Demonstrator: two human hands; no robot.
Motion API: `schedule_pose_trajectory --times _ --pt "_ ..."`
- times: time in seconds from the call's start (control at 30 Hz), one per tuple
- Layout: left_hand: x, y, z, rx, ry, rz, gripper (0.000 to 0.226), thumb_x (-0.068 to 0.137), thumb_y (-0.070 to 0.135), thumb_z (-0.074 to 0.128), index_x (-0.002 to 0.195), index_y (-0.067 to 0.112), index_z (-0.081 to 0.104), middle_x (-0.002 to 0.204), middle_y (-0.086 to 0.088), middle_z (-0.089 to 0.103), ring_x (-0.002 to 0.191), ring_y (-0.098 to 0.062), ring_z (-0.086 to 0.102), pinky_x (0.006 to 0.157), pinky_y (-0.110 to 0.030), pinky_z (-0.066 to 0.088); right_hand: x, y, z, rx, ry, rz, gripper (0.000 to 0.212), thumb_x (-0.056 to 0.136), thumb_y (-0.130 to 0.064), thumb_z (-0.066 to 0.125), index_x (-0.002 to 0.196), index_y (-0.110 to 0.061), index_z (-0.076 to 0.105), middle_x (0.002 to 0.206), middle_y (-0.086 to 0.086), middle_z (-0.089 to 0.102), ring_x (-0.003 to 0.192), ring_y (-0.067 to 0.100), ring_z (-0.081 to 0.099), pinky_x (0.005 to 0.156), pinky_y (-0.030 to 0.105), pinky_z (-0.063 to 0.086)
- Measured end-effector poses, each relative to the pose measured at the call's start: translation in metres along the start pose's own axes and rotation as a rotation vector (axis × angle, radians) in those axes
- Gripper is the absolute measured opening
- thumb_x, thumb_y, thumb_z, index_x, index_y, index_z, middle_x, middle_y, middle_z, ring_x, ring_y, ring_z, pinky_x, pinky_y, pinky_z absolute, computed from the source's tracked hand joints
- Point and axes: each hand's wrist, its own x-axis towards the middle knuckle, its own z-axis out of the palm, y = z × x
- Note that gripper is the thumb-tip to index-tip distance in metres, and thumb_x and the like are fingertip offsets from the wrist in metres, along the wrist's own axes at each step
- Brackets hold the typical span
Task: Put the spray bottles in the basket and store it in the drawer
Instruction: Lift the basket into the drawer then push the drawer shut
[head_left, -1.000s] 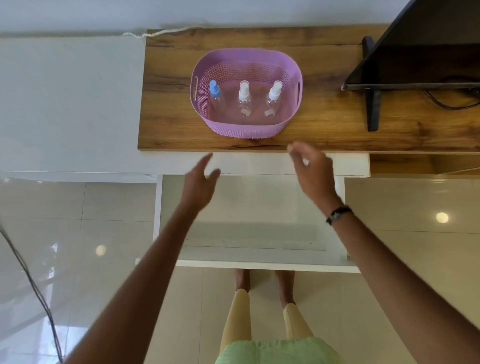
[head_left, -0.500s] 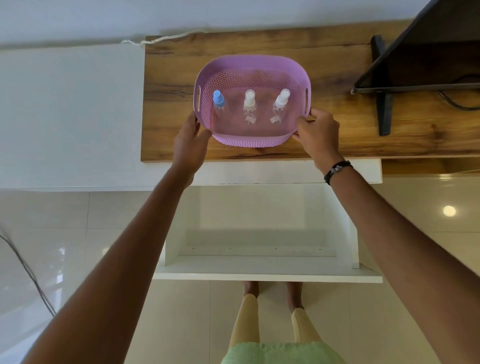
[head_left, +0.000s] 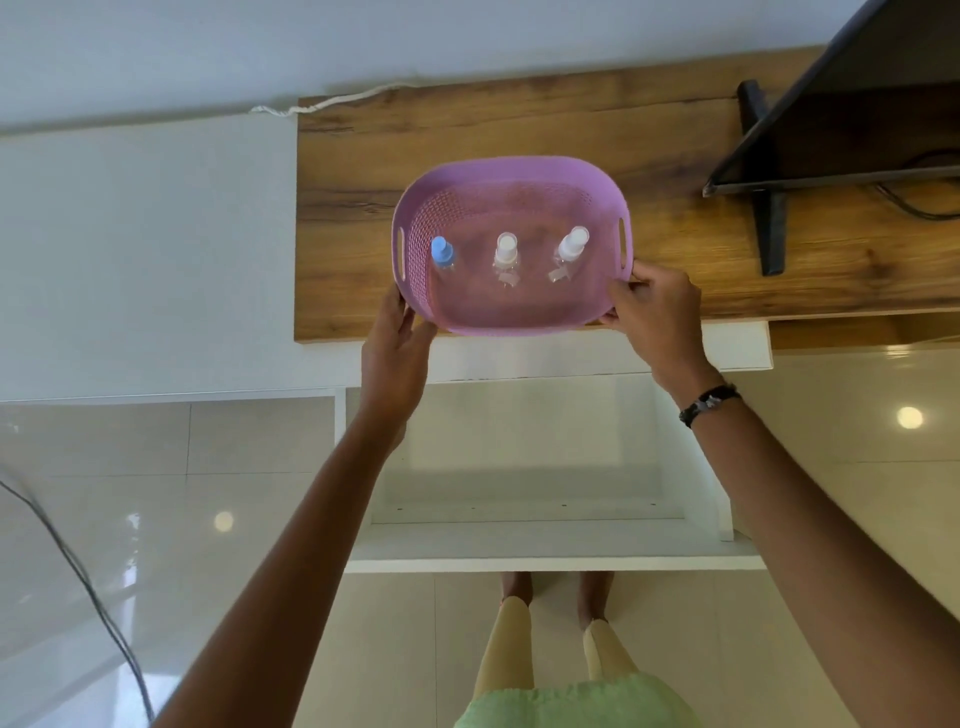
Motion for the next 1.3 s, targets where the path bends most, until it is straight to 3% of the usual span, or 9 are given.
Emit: schedule_pose_trajectory --times 0.17,0.3,0.43,0.6,0.77,0.9,1.07,1.17,1.3 --pt "-0.062 0.000 -0.009 -0.100 -0.052 -0.042 0.049 0.097 0.010 0.047 0.142 0.026 0.039 0.141 0.011 0.051 0.126 -0.001 0.049 0.101 -0.023 0.043 -0.050 0.015 -0.018 -0.036 -0.014 -0.011 0.018 0.085 -0.007 0.056 0.069 0.002 0.057 0.052 0.014 0.056 0.056 0.017 0.063 0.058 0.055 0.057" --pt "-0.109 -0.010 -0.013 -0.116 -0.058 -0.072 0.047 0.097 0.015 0.047 0.142 0.029 0.039 0.140 0.013 0.051 0.126 0.000 0.049 0.100 -0.022 0.044 -0.099 0.025 -0.031 -0.026 -0.060 0.033 0.012 0.089 -0.008 0.055 0.088 -0.007 0.067 0.065 0.013 0.068 0.066 0.023 0.070 0.062 0.056 0.057" --pt "-0.147 -0.027 -0.006 -0.105 -0.045 -0.127 0.047 0.098 0.013 0.045 0.142 0.028 0.038 0.137 0.016 0.052 0.122 0.005 0.050 0.088 -0.006 0.046 -0.138 0.043 -0.042 -0.054 -0.072 0.027 0.015 0.092 -0.012 0.055 0.098 -0.016 0.069 0.070 0.013 0.070 0.069 0.040 0.067 0.059 0.058 0.055" --pt "-0.173 -0.063 0.014 -0.118 -0.039 -0.258 0.044 0.098 0.016 0.046 0.140 0.029 0.041 0.135 0.011 0.056 0.120 -0.004 0.054 0.094 -0.021 0.045 -0.160 0.092 -0.044 -0.076 -0.079 0.112 0.023 0.090 -0.008 0.054 0.103 -0.019 0.069 0.068 0.015 0.068 0.071 0.046 0.062 0.059 0.058 0.054" --pt "-0.164 -0.105 0.037 -0.112 -0.053 -0.368 0.034 0.098 0.016 0.047 0.129 0.028 0.053 0.123 0.008 0.064 0.113 -0.010 0.059 0.095 -0.031 0.049 -0.159 0.145 -0.028 -0.068 -0.137 0.184 0.019 0.091 -0.006 0.057 0.105 -0.012 0.068 0.071 0.011 0.070 0.072 0.031 0.069 0.063 0.033 0.061" --pt "-0.143 -0.135 0.051 -0.110 -0.052 -0.462 0.028 0.096 0.017 0.048 0.120 0.027 0.059 0.116 0.006 0.066 0.110 -0.015 0.060 0.091 -0.031 0.048 -0.150 0.178 -0.005 0.002 -0.148 0.273 0.017 0.091 -0.005 0.057 0.102 -0.009 0.068 0.075 0.020 0.069 0.079 0.037 0.068 0.060 0.016 0.058" --pt "-0.108 -0.165 0.064 -0.184 -0.032 -0.554 0.026 0.096 0.019 0.048 0.120 0.017 0.057 0.119 -0.003 0.061 0.112 -0.018 0.056 0.081 -0.024 0.042 -0.128 0.215 0.029 -0.010 -0.147 0.338 0.025 0.090 -0.003 0.054 0.099 -0.021 0.068 0.075 0.023 0.069 0.078 0.039 0.068 0.070 0.051 0.059" --pt "-0.091 -0.182 0.072 -0.202 -0.043 -0.570 0.027 0.097 0.019 0.048 0.122 0.012 0.054 0.122 -0.007 0.059 0.109 -0.018 0.055 0.074 -0.021 0.044 -0.117 0.228 0.045 0.012 -0.141 0.375 0.025 0.087 -0.002 0.054 0.089 -0.023 0.067 0.078 0.024 0.069 0.082 0.043 0.066 0.073 0.055 0.057" --pt "-0.078 -0.197 0.077 -0.216 -0.020 -0.589 0.025 0.096 0.021 0.050 0.120 0.012 0.053 0.120 -0.008 0.059 0.113 -0.024 0.055 0.080 -0.026 0.045 -0.108 0.237 0.059 0.041 -0.147 0.368 0.017 0.088 -0.005 0.058 0.094 -0.019 0.067 0.083 0.019 0.072 0.086 0.036 0.069 0.074 0.051 0.059"
